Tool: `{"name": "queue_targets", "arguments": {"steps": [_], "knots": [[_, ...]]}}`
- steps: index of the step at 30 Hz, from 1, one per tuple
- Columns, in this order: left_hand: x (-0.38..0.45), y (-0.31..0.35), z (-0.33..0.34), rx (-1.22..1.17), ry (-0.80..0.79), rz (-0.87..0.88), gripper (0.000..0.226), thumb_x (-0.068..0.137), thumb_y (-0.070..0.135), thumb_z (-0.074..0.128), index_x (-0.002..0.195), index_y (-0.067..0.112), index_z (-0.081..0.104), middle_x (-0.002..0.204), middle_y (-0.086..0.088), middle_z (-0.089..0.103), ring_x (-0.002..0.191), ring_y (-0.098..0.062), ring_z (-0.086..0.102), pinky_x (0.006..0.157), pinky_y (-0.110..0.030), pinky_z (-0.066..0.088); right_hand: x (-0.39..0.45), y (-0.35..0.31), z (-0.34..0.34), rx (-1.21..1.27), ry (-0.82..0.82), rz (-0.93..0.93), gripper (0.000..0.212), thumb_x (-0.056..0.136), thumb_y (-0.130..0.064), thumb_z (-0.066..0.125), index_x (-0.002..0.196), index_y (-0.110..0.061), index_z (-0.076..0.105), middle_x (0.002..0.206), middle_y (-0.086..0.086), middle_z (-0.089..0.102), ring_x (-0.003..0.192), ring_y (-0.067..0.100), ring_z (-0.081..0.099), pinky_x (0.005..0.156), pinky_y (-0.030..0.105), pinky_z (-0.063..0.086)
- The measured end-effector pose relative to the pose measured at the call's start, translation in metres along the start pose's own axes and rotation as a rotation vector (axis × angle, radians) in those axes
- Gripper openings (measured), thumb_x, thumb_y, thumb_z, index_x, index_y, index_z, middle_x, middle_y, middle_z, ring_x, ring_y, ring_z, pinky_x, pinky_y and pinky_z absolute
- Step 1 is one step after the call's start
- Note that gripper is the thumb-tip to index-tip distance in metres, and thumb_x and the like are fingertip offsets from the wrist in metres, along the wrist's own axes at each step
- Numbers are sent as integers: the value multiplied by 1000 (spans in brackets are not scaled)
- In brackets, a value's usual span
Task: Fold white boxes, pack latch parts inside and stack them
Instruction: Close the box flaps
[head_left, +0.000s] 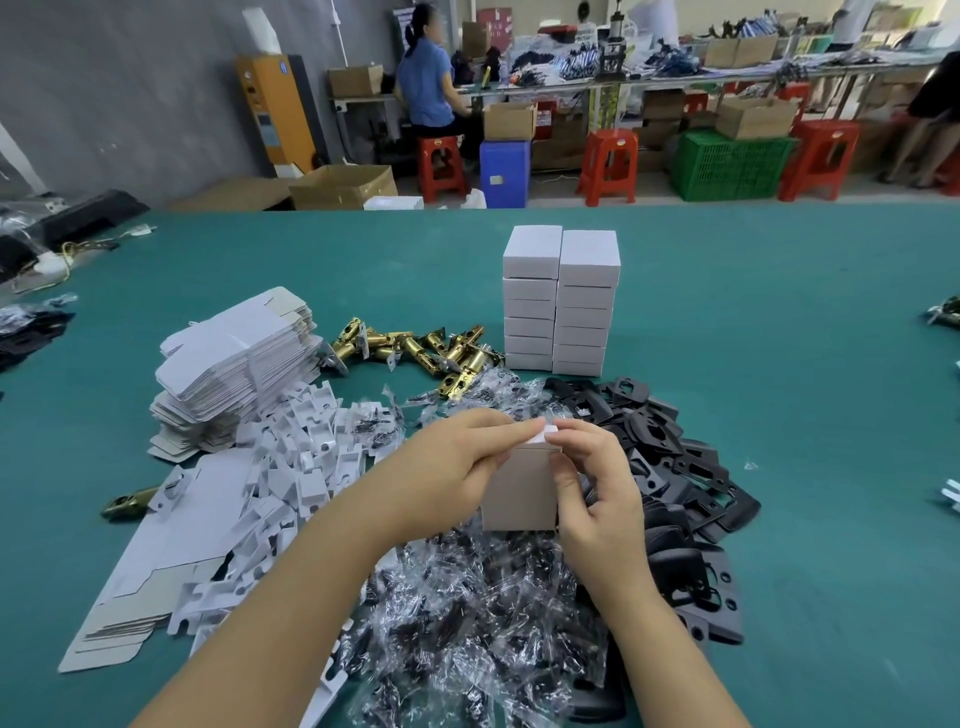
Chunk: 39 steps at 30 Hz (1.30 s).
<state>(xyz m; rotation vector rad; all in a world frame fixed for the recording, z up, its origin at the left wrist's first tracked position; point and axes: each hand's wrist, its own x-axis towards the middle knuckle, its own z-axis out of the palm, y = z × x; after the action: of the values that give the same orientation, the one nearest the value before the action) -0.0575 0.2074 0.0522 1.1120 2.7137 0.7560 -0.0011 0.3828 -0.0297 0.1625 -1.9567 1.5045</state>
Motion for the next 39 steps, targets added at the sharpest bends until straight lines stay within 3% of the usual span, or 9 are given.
{"name": "queue_targets", "arguments": {"steps": [5, 11, 16, 21, 24, 27, 31, 35, 39], "knots": [[-2, -2, 2, 19, 8, 17, 46, 109, 32, 43, 153, 45, 40, 137, 17, 51, 121, -2, 50, 101, -29, 46, -1, 1, 1, 8, -4, 11, 18, 98, -27, 55, 111, -36, 65, 127, -19, 60, 121, 15, 61, 97, 24, 51], [-4, 4, 5, 411, 34, 73, 53, 110, 40, 33, 161, 36, 21, 159, 5, 38, 138, -17, 41, 109, -36, 41, -3, 4, 2, 46, -10, 67, 21, 98, -33, 57, 113, -46, 63, 129, -23, 63, 121, 13, 63, 95, 36, 57], [6, 9, -4, 398, 0, -31, 53, 102, 46, 53, 151, 34, 37, 129, 12, 57, 115, -13, 54, 86, -29, 42, -4, -1, 5, 11, -14, 22, 31, 99, -32, 57, 120, -54, 60, 128, -26, 63, 119, 8, 63, 96, 27, 55], [20, 15, -26, 147, -147, -146, 18, 93, 34, 72, 104, 29, 58, 98, 13, 62, 85, -8, 60, 68, -25, 49, -8, -1, 7, 94, 82, 136, 36, 100, -40, 51, 134, -48, 51, 129, -21, 65, 119, 9, 65, 93, 15, 51], [29, 17, -60, 32, 12, -136, 17, 88, 26, 77, 98, 30, 63, 92, 16, 64, 76, -1, 60, 60, -18, 44, -5, 3, 7, 148, 190, 256, 31, 99, -42, 50, 131, -44, 52, 125, -17, 65, 116, 12, 66, 91, 20, 54], [49, 26, -95, -39, 400, -45, 27, 84, 23, 80, 107, 26, 67, 95, 17, 67, 80, 4, 60, 65, -12, 43, -4, 9, 7, 139, 197, 343, 22, 105, -31, 52, 124, -42, 57, 119, -19, 66, 115, 10, 65, 96, 31, 53], [113, 43, -102, 161, 763, 111, 34, 87, 14, 74, 120, 9, 65, 114, -5, 68, 101, -19, 59, 79, -24, 41, -4, 12, 11, 14, 125, 375, 21, 104, -27, 55, 124, -30, 62, 114, -18, 67, 109, 2, 64, 92, 27, 55], [191, 43, -78, 441, 745, 175, 31, 96, 5, 57, 126, 5, 60, 122, -12, 63, 112, -30, 56, 91, -40, 48, -3, 12, 12, -147, 107, 312, 15, 103, -18, 57, 112, -26, 66, 101, -15, 67, 93, 4, 64, 77, 17, 50], [243, 32, -51, 576, 566, 128, 37, 93, -1, 55, 129, 10, 54, 127, -7, 57, 118, -26, 49, 86, -35, 48, -3, 12, 12, -212, 114, 289, 18, 101, -12, 58, 106, -25, 69, 90, -16, 66, 74, 4, 60, 65, 12, 43]]}}
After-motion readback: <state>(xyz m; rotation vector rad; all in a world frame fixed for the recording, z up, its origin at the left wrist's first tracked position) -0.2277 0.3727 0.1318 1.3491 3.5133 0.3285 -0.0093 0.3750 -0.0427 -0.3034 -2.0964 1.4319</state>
